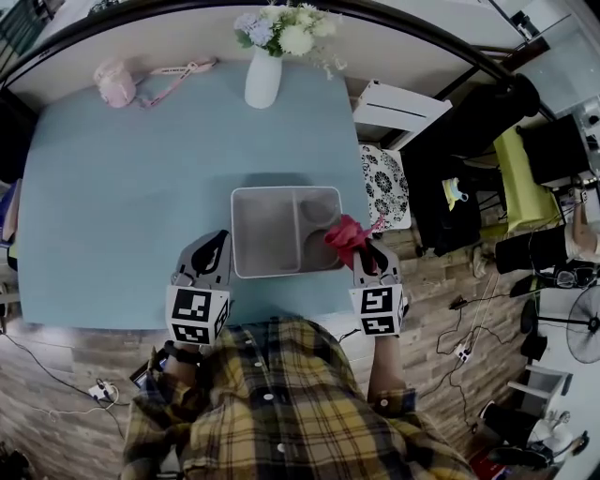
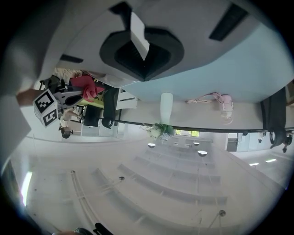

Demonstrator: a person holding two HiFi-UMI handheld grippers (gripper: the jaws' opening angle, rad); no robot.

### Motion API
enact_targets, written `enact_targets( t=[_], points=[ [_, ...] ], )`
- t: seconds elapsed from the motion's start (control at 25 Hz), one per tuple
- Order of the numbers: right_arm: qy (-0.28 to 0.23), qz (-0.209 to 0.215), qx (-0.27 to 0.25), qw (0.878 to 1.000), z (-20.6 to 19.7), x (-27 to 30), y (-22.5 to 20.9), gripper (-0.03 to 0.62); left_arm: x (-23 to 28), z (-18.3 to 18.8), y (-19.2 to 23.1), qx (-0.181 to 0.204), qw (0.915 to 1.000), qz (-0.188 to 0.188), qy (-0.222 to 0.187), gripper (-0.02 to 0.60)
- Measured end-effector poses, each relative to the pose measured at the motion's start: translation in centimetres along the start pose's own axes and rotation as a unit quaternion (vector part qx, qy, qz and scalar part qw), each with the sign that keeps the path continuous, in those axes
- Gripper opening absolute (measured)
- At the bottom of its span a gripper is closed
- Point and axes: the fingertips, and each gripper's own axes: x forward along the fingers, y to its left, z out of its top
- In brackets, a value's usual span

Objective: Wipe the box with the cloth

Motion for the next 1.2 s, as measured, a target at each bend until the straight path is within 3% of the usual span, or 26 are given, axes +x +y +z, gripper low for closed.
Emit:
enact_targets(
  t=[0.4,0.72,1.04,1.2],
  points=[
    [-0.121,0.054,0.065,0.989,7.9,1.0,1.8,0.046,-1.9,0.8,2.5,-0.005,0.9992,0.036,-0.016,-0.006],
    [-0.193,0.119,0.134,0.965,12.9,0.9,3.5,0.046,-3.9,1.3,4.0,-0.013,0.9975,0.065,-0.025,-0.006],
    [-0.245,0.137,0.201,0.939,14.5,-0.1,3.5,0.046,-3.9,1.4,3.9,-0.026,0.9975,0.059,-0.027,-0.006],
    [-0.249,0.132,0.216,0.935,14.1,-0.4,3.2,0.046,-3.6,1.3,3.6,-0.028,0.9980,0.050,-0.025,-0.006]
  ],
)
